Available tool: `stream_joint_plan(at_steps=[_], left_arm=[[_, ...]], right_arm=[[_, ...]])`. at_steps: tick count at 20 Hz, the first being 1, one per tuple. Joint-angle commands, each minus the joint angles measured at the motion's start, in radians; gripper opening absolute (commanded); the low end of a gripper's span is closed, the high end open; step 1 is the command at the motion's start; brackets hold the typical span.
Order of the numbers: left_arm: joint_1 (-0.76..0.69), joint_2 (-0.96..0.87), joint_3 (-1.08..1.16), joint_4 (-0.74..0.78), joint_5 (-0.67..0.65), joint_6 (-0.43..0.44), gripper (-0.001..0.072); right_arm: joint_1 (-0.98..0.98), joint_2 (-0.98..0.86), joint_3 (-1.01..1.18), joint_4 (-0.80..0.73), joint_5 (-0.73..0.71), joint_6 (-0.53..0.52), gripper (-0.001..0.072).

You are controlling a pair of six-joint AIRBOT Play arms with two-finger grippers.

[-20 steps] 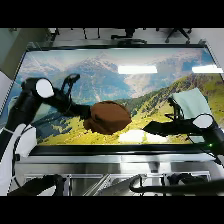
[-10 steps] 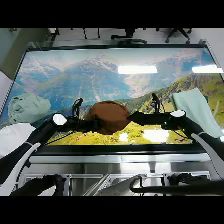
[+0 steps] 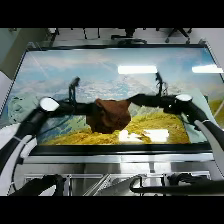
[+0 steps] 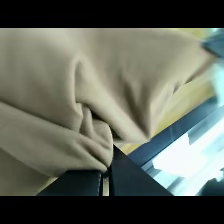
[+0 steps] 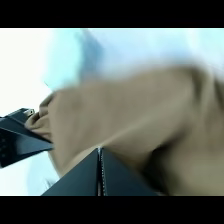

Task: Fold the shirts.

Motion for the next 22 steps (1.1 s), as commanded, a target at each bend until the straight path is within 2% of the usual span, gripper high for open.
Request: stream_joint_plan(at_steps=[1,4,7,9,12,16,22], left_arm=[[0.070,0.142,0.279,-0.007,-0.107,-0.011,0.0016],[0.093,0.198,0.572,-0.011,-0.146,-0.017,0.0017],[0.093,0.204,0.809,-0.011,-0.197,-0.056,0.0017],[0.093,0.203,0.883,-0.010,-0.242,-0.075,0.0017],[0.093,0.169,0.929,-0.009,-0.307,-0.080,0.0017],[0.093,0.048,0.932,0.005,-0.386,-0.083,0.0017],[0.096,-0.285,0.930,0.204,-0.507,-0.082,0.0017]], right_arm=[[-0.080,0.116,0.246,0.010,0.075,0.055,0.0016],[-0.113,0.215,0.494,-0.021,0.072,0.061,0.0015],[-0.112,0.277,0.742,-0.262,0.051,0.169,0.0016],[-0.112,0.293,0.841,-0.416,0.058,0.243,0.0015],[-0.112,0.285,0.869,-0.447,0.092,0.264,0.0015],[-0.110,0.162,0.863,-0.447,0.150,0.271,0.0015],[-0.008,-0.228,0.863,-0.471,0.182,0.264,0.0016]])
